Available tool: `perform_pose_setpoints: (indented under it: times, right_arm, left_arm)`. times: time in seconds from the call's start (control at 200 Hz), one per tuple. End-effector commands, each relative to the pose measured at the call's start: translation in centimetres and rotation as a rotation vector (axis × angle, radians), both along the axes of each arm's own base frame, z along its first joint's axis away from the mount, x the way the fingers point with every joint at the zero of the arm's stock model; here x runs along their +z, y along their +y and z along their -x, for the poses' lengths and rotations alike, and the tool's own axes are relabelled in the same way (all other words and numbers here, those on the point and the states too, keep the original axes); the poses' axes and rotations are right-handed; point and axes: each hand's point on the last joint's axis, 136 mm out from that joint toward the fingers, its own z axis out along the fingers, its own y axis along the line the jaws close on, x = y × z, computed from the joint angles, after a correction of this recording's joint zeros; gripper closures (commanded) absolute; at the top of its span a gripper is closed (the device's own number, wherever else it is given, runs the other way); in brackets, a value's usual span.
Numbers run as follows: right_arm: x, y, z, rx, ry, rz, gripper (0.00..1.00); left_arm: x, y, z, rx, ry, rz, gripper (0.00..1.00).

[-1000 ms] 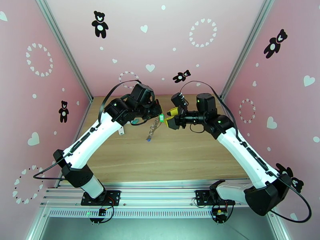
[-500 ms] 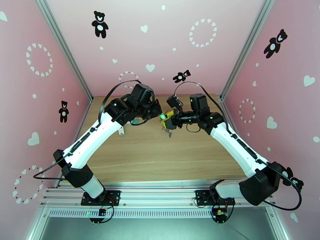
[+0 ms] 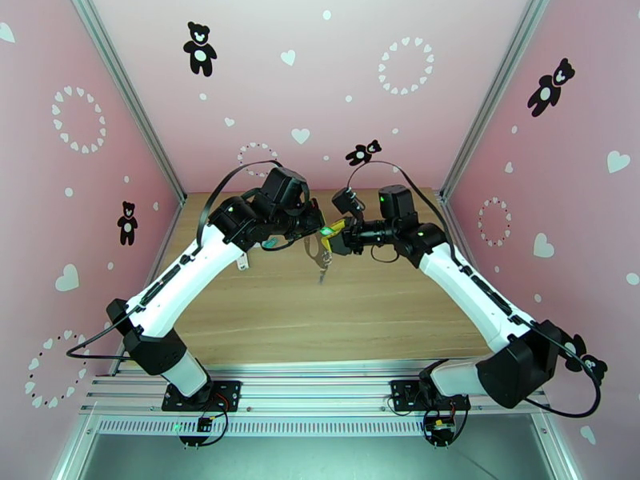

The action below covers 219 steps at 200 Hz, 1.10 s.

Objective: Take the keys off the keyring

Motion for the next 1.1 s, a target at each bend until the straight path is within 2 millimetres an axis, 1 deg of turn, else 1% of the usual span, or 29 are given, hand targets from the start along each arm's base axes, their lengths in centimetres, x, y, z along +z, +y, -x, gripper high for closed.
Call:
perform_pose_setpoints:
  times: [0.0,0.085,0.265,0.41,0.511,0.721,0.786,0.876,0.991,1.091]
  right_arm:
    - [1.15,0.33,-0.1,0.011,-0.037,-0.019,0.68]
    - [1.41,0.07,0.15,0.001,-0.05,-0.02,0.72]
    - [1.9,-0.34,0.5,-0.018,-0.069,-0.021,0.72]
    - [1.76,-0.34,0.31,-0.025,-0.065,-0.02,0.76]
    - [1.61,-0.2,0.24,-0.019,-0.055,-0.023,0.76]
    - [1.0,0.32,0.08,-0.002,-0.024,-0.029,0.75]
    - [1.11,0.41,0.16,-0.002,-0.031,-0.029,0.73]
    - [0.97,0.27,-0.05,-0.02,-0.039,-0.017,0.72]
    - [1.02,-0.05,0.03,-0.039,-0.05,-0.008,0.68]
    - [1.05,-0.22,0.06,-0.052,-0.06,-0.005,0.68]
  left_arm:
    - [1.67,-0.15,0.01,-0.003,-0.023,0.048,1.0]
    - [1.62,-0.11,-0.02,-0.002,-0.023,0.044,1.0]
    - [1.47,-0.09,-0.14,0.001,-0.025,0.038,1.0]
    - [1.46,-0.26,-0.03,-0.005,-0.018,0.047,1.0]
    - [1.55,-0.21,0.0,-0.005,-0.02,0.047,1.0]
    - [1.63,-0.22,-0.05,-0.001,-0.021,0.05,1.0]
    - [1.5,-0.21,-0.1,0.0,-0.018,0.048,1.0]
    - [1.44,-0.13,-0.13,0.004,-0.018,0.044,1.0]
    - [1.5,0.02,-0.15,0.011,-0.021,0.04,1.0]
    - [1.57,-0.07,-0.12,0.007,-0.021,0.045,1.0]
